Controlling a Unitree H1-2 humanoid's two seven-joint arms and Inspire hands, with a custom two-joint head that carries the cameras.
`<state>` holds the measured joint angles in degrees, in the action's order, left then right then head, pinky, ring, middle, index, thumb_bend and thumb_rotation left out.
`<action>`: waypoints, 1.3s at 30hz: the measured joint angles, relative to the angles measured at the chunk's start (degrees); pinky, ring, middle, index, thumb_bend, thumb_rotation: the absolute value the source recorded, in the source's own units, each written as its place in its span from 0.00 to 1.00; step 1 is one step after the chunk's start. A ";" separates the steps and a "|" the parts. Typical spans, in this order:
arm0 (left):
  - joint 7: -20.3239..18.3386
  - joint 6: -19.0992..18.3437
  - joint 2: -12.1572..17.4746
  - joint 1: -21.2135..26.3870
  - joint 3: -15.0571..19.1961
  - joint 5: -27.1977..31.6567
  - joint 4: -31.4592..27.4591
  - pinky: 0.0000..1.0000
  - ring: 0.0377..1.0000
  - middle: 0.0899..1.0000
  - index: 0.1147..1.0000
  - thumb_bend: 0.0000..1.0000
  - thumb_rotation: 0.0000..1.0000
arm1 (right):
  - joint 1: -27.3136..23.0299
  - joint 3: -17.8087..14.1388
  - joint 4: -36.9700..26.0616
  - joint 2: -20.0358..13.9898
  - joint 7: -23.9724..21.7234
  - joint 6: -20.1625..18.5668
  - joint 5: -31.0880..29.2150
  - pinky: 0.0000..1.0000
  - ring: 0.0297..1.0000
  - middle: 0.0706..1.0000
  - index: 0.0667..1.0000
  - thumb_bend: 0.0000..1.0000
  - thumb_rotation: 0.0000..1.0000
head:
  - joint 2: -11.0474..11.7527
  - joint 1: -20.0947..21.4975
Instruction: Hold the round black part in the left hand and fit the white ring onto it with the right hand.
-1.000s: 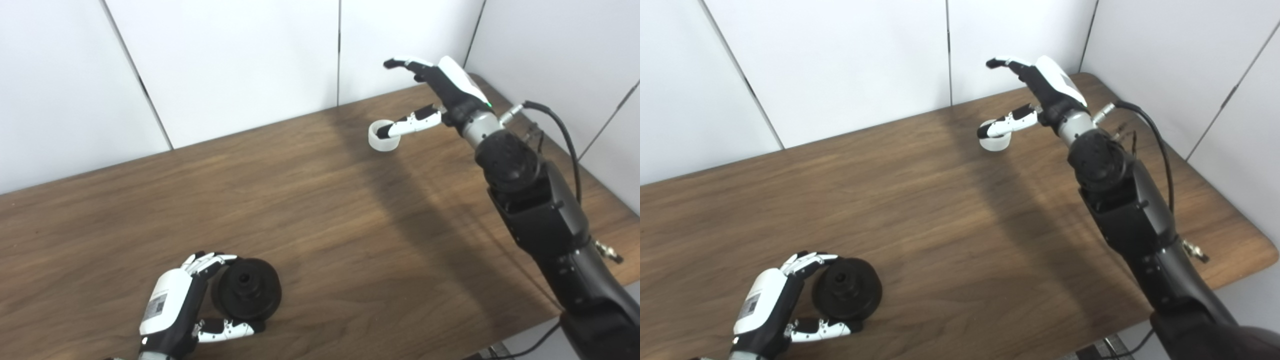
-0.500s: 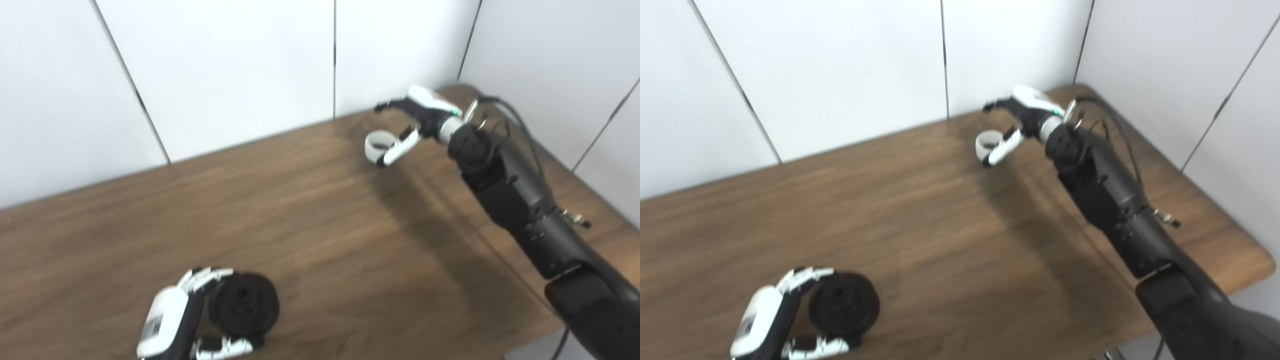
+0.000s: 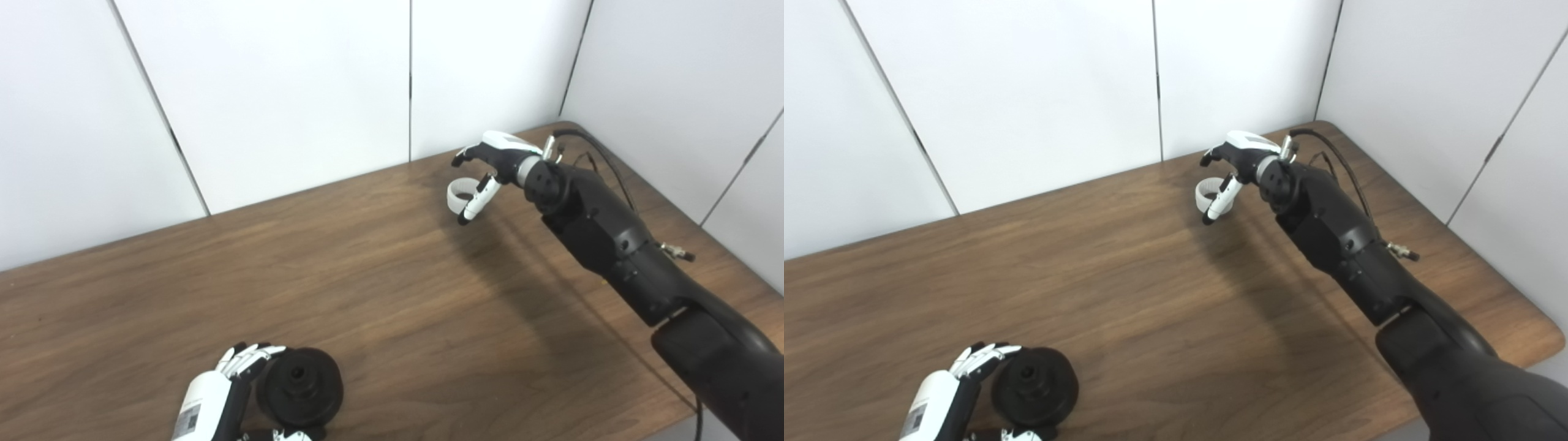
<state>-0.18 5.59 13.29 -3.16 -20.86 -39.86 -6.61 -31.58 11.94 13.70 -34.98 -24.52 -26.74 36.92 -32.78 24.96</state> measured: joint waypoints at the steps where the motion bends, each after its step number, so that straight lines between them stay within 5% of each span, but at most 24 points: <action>1: 0.01 -0.01 -0.02 -0.02 0.00 0.00 -0.01 0.97 0.85 0.76 0.42 0.52 0.06 | -0.16 0.22 0.33 0.00 0.00 0.11 0.04 1.00 0.97 0.89 0.81 1.00 0.20 | 0.00 0.00; 29: -0.60 -3.17 -0.74 -0.90 -0.61 -1.93 -2.47 0.92 0.83 0.74 0.42 0.52 0.05 | -1.35 5.58 4.67 -1.98 0.90 2.26 3.48 0.98 0.95 0.88 0.68 0.91 0.24 | -1.93 -0.44; 39: -1.14 -4.64 -0.78 -1.13 -0.92 -2.43 -3.69 0.92 0.83 0.74 0.42 0.52 0.05 | -1.28 5.50 4.99 -2.03 4.67 5.20 3.84 0.95 0.91 0.84 0.60 0.89 0.23 | -2.29 -0.62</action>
<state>-1.32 0.95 12.51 -4.29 -21.78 -42.29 -10.31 -32.86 17.43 18.69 -37.00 -19.84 -21.54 40.76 -35.07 24.35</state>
